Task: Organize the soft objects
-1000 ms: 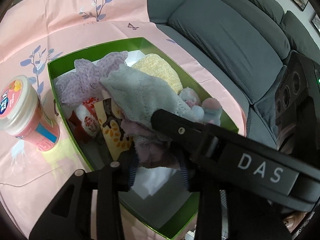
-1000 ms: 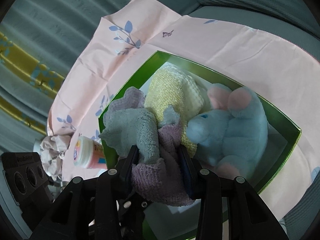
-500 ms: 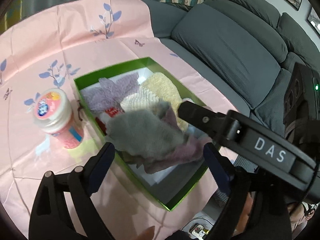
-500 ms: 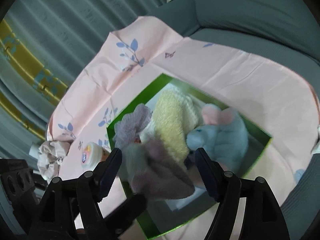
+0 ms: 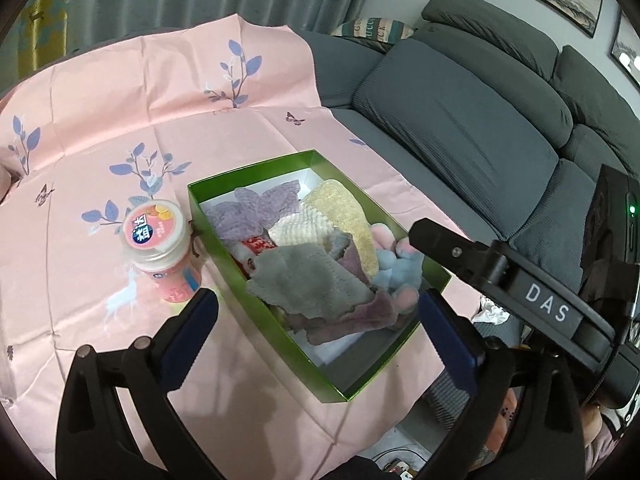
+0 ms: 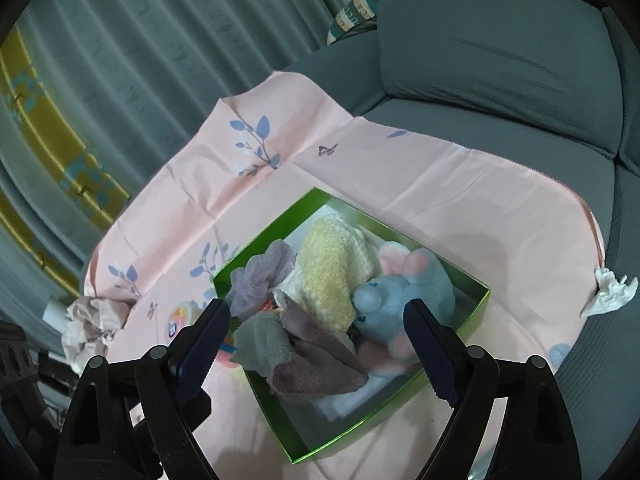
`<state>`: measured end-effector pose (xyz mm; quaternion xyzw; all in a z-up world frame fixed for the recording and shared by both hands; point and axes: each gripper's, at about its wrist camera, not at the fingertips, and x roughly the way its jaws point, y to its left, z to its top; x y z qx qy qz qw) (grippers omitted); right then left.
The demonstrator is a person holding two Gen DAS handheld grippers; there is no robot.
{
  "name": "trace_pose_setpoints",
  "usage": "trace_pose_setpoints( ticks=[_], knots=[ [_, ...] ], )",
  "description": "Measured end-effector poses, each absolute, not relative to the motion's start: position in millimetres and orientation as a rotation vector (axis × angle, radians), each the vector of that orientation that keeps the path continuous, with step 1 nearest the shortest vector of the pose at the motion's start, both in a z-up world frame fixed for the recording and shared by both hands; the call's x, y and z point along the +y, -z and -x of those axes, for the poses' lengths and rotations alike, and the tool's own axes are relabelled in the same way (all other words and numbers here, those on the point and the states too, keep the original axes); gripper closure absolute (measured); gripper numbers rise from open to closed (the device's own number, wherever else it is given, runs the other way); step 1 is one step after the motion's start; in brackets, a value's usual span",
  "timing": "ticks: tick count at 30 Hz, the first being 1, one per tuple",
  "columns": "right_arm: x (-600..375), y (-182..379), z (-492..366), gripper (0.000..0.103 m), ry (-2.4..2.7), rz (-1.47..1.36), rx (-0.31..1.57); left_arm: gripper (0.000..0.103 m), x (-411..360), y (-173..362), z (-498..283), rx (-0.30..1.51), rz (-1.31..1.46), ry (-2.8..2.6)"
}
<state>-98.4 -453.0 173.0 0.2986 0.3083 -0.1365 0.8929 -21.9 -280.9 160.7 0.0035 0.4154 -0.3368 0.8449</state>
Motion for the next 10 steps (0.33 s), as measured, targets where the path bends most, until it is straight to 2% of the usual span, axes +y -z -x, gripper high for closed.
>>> trace_pose_setpoints(
  ticks=[10],
  knots=[
    [-451.6,-172.8,98.6,0.014,0.291,-0.616,0.643,0.003,-271.4,-161.3,20.7,0.87,0.02,0.699]
  ],
)
